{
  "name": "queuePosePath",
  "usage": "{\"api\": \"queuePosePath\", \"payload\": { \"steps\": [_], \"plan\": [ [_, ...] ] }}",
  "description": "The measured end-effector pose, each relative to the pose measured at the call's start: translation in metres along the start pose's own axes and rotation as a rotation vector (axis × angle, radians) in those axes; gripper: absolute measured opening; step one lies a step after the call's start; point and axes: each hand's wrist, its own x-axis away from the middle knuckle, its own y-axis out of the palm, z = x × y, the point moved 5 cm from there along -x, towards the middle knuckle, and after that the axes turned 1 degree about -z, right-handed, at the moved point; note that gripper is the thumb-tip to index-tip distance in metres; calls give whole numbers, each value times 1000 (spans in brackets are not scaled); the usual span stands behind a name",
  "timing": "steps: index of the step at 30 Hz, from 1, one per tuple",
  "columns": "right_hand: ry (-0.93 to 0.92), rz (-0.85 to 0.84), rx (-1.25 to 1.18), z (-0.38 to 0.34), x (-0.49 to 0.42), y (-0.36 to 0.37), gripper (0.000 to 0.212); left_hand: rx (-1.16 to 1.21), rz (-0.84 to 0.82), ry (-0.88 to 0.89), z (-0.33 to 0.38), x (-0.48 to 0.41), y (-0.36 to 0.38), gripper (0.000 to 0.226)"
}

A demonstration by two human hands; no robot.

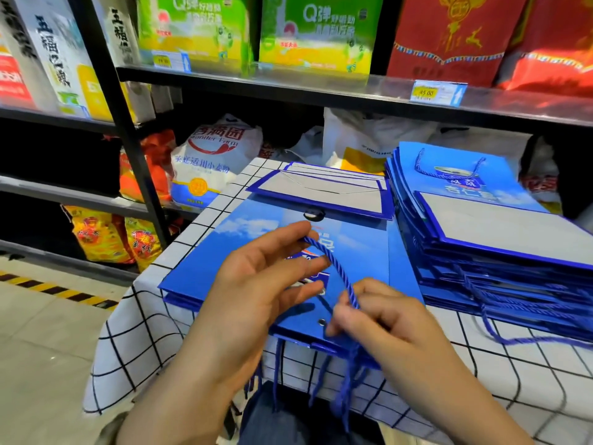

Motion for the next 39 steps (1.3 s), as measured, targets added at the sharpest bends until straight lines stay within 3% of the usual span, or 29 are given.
{"api": "queuePosePath", "payload": {
  "steps": [4, 7, 10, 16, 19, 20, 21, 23, 26, 31, 33, 36, 39],
  "plan": [
    [113, 222, -259, -13, -19, -21, 37, -246, -27, 24, 3, 6, -4, 11],
    [123, 236, -326, -20, -36, -20, 35, -335, -68, 34, 1, 12, -2, 26],
    [139, 250, -381, -20, -46, -16, 35, -418, -120, 34, -2, 11, -2, 26],
    [134, 239, -314, -14, -53, -15, 27, -500, -165, 3, -3, 6, -2, 17],
    [81, 296, -197, -12, -41, -23, 4, -457, -86, 42, 2, 1, -6, 16],
    [63, 321, -192, -10, -34, -26, 11, -433, -48, 70, 5, -1, -7, 12],
    [32, 318, -177, -9, -26, -27, 19, -421, -23, 94, 6, -4, -9, 4],
    [-36, 194, -136, -12, -15, -18, 28, -451, -43, 121, 4, -7, -7, 15],
    [-82, -62, -197, -16, -10, 3, 22, -434, -156, 116, -1, -8, 6, 25],
    [-90, 83, -181, -13, -15, -7, 33, -390, -203, 127, -7, -9, 9, 39],
    [-124, 77, -45, -10, -16, -16, 24, -605, -256, 234, -2, -7, 0, 47],
    [-207, 16, 313, -8, -17, -24, 12, -1264, -374, 453, 5, 3, -18, 53],
    [-238, -71, 520, -5, -18, -18, 14, -1392, -363, 470, 4, 5, -33, 45]
  ]
}}
